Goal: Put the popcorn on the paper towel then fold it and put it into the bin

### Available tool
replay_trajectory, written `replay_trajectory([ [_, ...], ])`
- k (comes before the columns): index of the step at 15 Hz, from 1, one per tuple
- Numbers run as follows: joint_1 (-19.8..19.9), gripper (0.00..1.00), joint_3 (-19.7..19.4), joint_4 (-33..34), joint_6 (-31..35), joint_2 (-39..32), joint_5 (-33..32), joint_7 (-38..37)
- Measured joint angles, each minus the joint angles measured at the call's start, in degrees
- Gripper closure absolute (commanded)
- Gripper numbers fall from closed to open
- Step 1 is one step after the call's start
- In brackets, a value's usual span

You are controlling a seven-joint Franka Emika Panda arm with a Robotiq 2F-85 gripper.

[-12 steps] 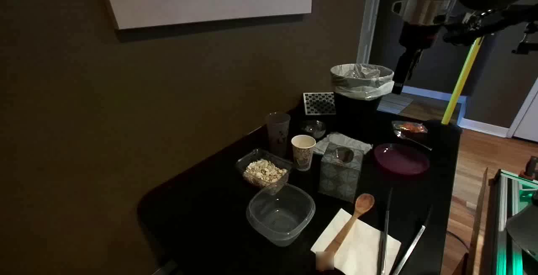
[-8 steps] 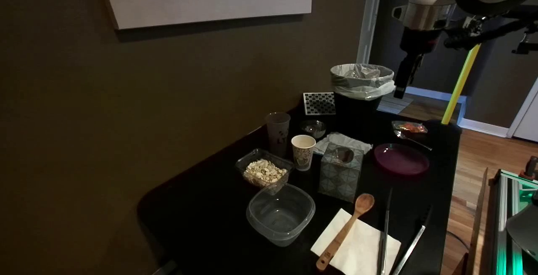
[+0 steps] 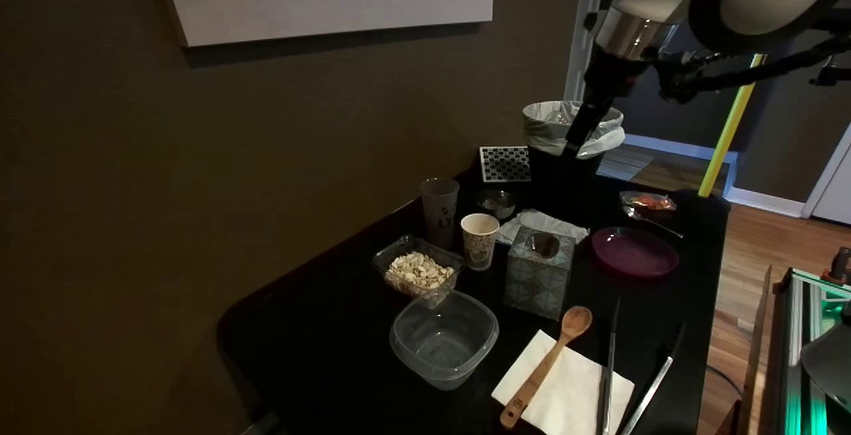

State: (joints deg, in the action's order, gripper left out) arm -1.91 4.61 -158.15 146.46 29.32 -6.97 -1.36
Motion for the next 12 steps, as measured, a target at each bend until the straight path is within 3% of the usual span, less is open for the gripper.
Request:
replay_trajectory([
  [3,-2.18,0.0,4.46,2.15,6.66,-9.31,1.74,-5.43],
  [6,-2.25,0.0,7.9,6.97,7.57,-19.11,1.62,-10.49],
  [9,-2.22,0.0,8.25,11.33,7.57,-25.63,1.62,-11.23],
  [12,-2.2,0.0,8.24,12.22,7.57,-26.61,1.62,-11.25],
])
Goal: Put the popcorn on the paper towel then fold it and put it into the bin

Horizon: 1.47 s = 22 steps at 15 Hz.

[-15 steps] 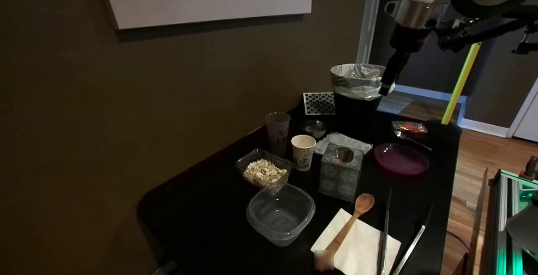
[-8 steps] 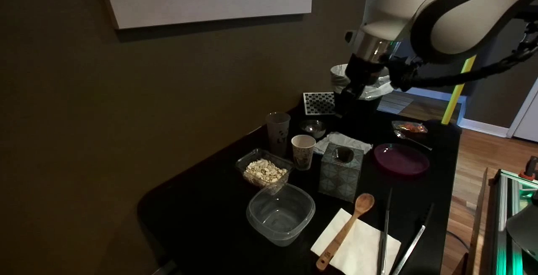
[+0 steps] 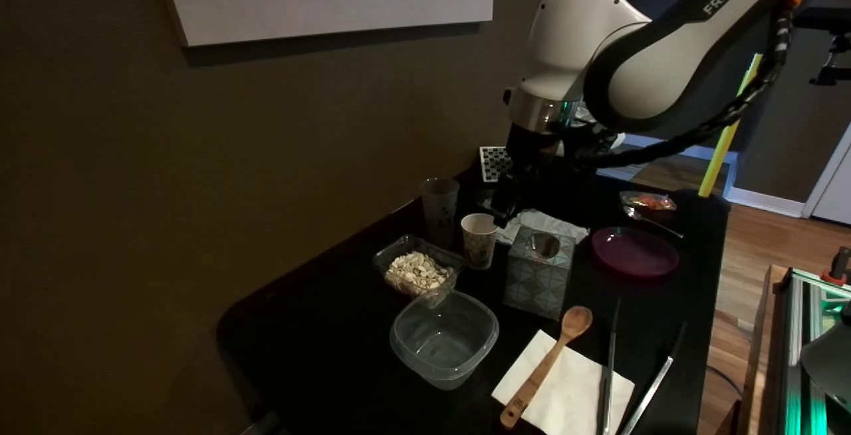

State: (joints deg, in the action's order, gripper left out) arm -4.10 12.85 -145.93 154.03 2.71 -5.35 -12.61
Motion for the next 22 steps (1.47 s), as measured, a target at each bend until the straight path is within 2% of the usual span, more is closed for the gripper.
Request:
replay_trajectory([
  [3,-0.01,0.0,-1.18,0.15,0.0,-0.07,-0.84,-2.62],
  [6,0.14,0.0,-2.54,1.76,0.0,-2.18,-3.37,-10.8],
  [9,-0.29,0.0,-3.47,5.78,0.0,-7.34,-7.03,-19.63],
  [14,-5.11,0.0,-8.08,14.89,-0.04,-18.21,-10.53,-28.52],
  [18,-9.46,0.0,-11.79,22.78,-0.04,-26.29,-10.49,-31.25],
  [22,-12.49,0.0,-13.7,29.99,-0.04,-32.89,-9.53,-32.52],
])
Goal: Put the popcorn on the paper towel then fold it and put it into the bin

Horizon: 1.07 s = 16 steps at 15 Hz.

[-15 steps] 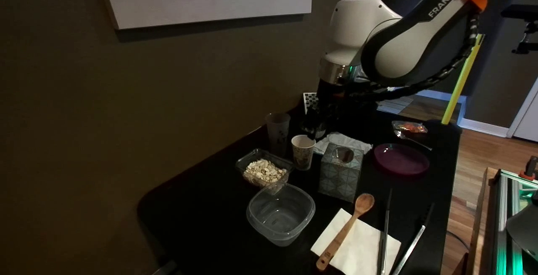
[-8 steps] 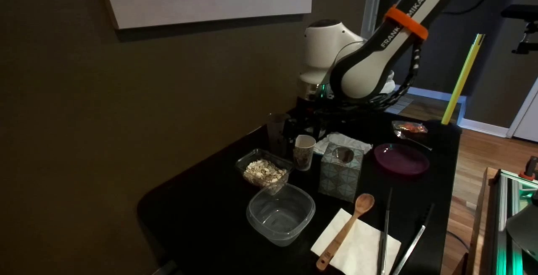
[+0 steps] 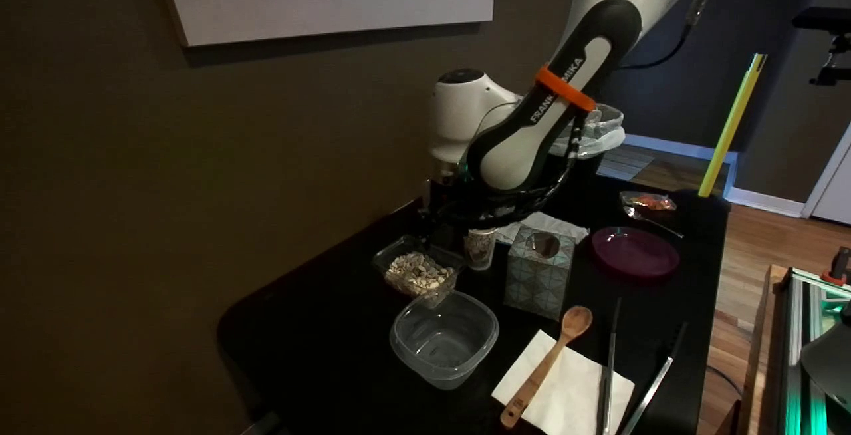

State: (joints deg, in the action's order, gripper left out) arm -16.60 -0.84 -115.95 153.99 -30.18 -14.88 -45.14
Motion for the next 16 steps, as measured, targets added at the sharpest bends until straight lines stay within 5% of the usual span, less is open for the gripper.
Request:
replay_trajectory([
  [16,-3.48,0.0,-2.28,13.62,0.0,-14.03,10.59,-4.34],
])
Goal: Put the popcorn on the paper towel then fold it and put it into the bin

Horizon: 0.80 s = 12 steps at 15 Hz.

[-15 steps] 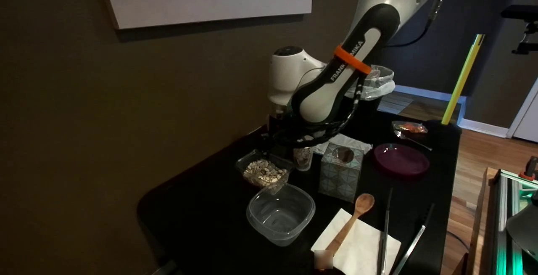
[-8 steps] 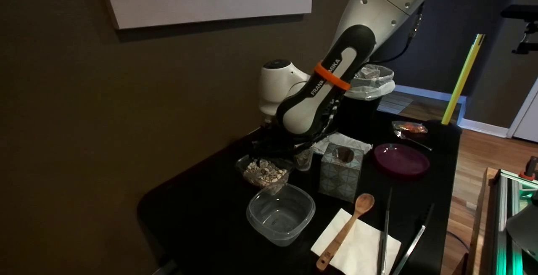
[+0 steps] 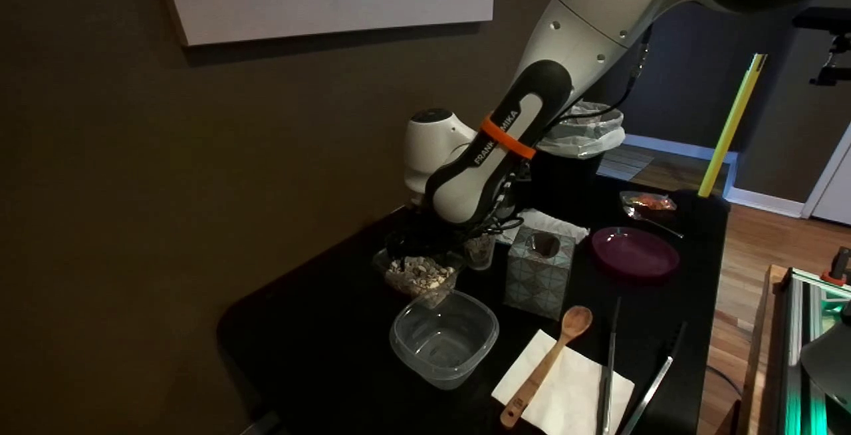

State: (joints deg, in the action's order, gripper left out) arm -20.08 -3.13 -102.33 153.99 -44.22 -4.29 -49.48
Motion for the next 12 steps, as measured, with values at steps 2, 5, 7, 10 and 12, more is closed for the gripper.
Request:
replay_trajectory([
  [2,-0.01,0.0,-0.01,0.73,0.0,-0.98,0.63,-0.14],
  [5,-0.03,0.26,-0.06,1.88,0.0,-2.35,1.03,-0.33],
  [7,-0.17,0.39,-0.24,2.57,0.0,-3.11,1.16,-0.52],
  [10,-0.31,0.62,-0.36,3.45,0.0,-3.77,1.3,-0.93],
  [12,-0.33,0.73,-0.5,3.68,0.0,-3.86,1.32,-1.0],
])
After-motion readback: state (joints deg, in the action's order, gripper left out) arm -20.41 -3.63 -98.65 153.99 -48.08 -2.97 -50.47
